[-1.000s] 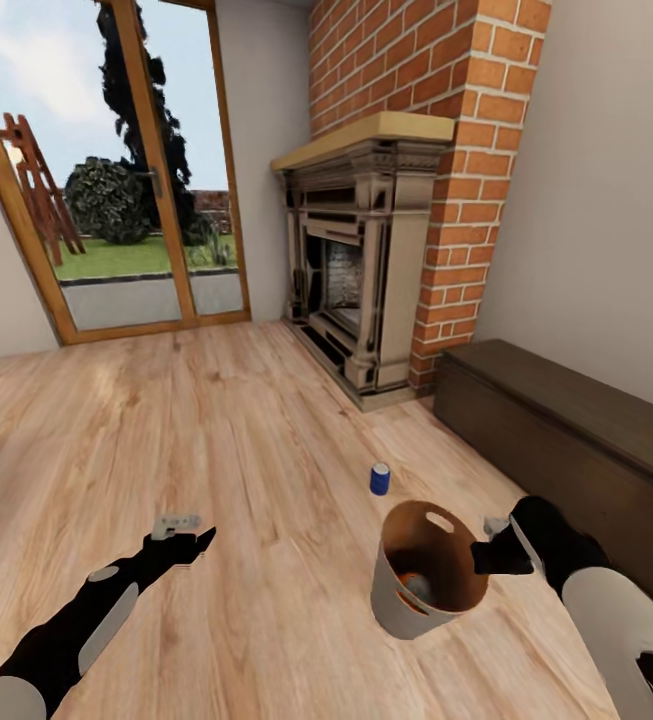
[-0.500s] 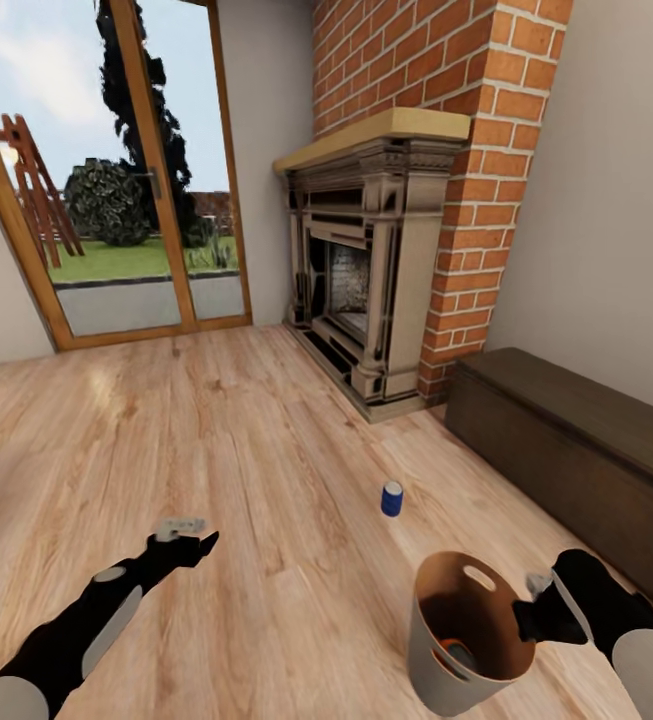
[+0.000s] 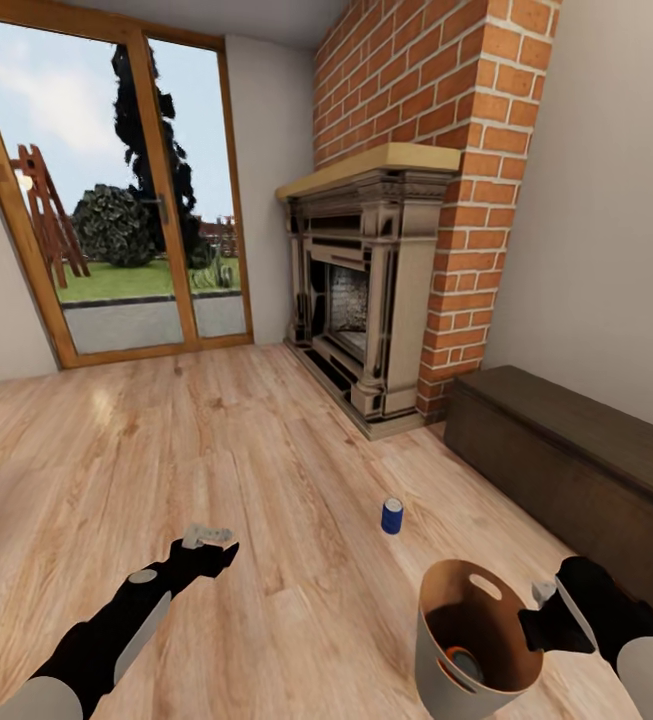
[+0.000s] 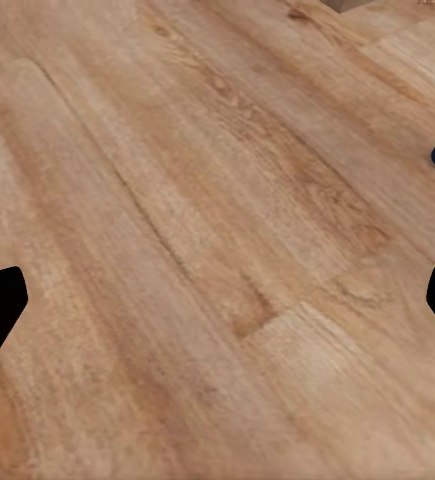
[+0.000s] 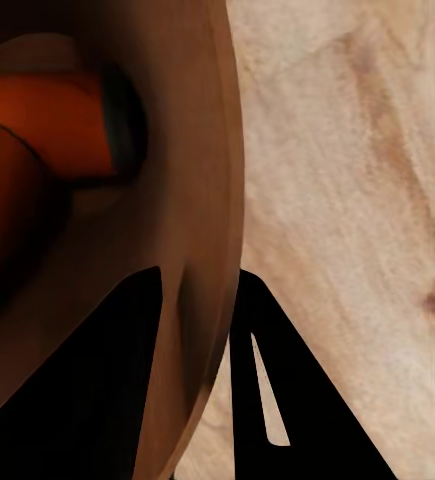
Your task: Put the three can of soda from the living room inside the tash can in the kitchen.
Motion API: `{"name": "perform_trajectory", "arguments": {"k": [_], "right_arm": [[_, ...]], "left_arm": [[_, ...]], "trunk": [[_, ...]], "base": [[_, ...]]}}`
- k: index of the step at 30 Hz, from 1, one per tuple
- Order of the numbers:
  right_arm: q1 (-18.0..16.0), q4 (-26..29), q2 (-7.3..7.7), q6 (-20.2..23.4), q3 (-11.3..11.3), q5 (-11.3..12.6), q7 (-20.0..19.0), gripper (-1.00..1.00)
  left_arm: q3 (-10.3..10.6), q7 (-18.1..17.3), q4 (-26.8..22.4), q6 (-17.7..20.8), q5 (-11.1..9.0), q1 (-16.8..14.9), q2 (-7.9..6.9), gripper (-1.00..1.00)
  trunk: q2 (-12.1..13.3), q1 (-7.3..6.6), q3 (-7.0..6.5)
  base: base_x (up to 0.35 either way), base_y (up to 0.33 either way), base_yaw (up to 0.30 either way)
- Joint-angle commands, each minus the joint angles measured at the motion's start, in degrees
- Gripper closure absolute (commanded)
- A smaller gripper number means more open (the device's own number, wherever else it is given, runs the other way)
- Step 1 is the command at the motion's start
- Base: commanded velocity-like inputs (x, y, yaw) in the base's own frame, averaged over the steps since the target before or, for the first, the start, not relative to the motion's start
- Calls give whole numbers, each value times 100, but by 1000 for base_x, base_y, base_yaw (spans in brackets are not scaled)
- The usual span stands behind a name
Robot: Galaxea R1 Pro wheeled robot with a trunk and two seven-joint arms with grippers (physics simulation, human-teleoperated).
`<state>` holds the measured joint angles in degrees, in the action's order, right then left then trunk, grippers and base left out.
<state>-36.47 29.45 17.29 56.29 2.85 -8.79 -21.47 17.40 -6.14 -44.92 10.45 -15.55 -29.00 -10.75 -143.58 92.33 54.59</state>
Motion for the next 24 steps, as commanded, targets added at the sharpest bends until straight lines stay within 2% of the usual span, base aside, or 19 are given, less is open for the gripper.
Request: {"name": "perform_trajectory", "arguments": {"k": [1, 4, 9, 12, 13, 15, 18, 19, 24], "right_arm": [[5, 1, -2, 18, 10, 155, 1, 100], [75, 0, -12, -4, 13, 162, 180, 100], [131, 0, -16, -27, 17, 166, 250, 100], [147, 0, -21, -39, 16, 171, 263, 100], [152, 0, -22, -57, 15, 173, 267, 100], [154, 0, -23, -110, 15, 174, 270, 100], [167, 0, -23, -268, 14, 175, 278, 100], [259, 6, -24, -384, 14, 181, 266, 100], [286, 1, -31, -410, 7, 184, 272, 100]], "left_arm": [[0, -4, 1, 12, 4, 0, 1, -100], [-4, -18, 9, 251, 12, -43, 2, -100], [-3, -20, 74, 556, 1, -125, 3, -100], [-23, -11, 105, 900, -4, -145, 3, -100], [-44, 16, 124, 1225, -2, -151, 3, -100], [-42, 45, 191, 1387, -2, -152, 3, -100], [-27, 83, 574, 1560, -4, -151, 3, -100], [-18, 107, 1180, 1655, -11, -157, 10, -100], [-12, 117, 1336, 1674, -5, -154, 11, -100]], "trunk": [[2, -3, -23], [6, -10, -90], [12, -23, -201], [16, -31, -267], [18, -34, -289], [20, -39, -334], [24, -46, -400], [26, -49, -422], [32, -62, -533]], "base": [[0, 0, 0], [0, 0, 0], [0, 0, 0], [0, 0, 0], [0, 0, 0], [0, 0, 0], [0, 0, 0], [0, 0, 0], [0, 0, 0]]}}
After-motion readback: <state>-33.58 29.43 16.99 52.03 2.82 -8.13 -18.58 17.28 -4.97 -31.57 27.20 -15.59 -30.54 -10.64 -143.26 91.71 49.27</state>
